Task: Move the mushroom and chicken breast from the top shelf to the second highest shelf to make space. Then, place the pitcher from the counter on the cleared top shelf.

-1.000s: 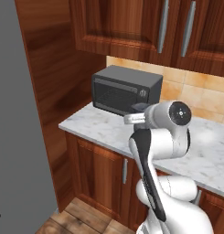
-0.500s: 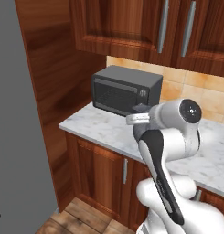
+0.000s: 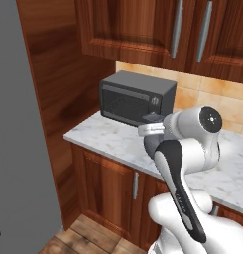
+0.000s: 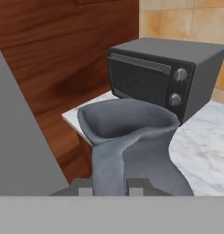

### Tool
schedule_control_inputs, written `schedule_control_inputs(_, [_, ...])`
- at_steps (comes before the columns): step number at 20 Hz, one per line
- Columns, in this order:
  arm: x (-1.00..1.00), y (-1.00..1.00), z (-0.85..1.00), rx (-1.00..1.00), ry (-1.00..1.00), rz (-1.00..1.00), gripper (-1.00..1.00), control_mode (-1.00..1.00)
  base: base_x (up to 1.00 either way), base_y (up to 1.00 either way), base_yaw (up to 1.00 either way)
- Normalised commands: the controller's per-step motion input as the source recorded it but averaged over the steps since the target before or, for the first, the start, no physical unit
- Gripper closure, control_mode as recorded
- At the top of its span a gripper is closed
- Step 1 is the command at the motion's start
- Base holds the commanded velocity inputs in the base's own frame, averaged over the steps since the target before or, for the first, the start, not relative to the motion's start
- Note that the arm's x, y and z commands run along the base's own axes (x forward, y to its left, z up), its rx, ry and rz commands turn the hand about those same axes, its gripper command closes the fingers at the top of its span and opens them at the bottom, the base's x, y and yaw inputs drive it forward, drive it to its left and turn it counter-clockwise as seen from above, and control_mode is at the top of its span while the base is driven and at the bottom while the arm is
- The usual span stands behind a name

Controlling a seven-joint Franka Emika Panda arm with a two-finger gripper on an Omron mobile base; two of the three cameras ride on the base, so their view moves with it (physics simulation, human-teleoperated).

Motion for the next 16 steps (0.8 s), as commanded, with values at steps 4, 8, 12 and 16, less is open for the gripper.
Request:
schedule_control_inputs(4, [0.00,0.00,0.00,0.00,0.00,0.00,1.00,-1.00,0.00,0.00,0.00])
schedule_control_inputs(8, [0.00,0.00,0.00,0.00,0.00,0.00,1.00,1.00,0.00,0.00,0.00])
schedule_control_inputs(12, [0.00,0.00,0.00,0.00,0.00,0.00,1.00,1.00,-0.37,0.00,0.11])
schedule_control_inputs(16, [0.00,0.00,0.00,0.00,0.00,0.00,1.00,1.00,-0.80,0.16,0.29])
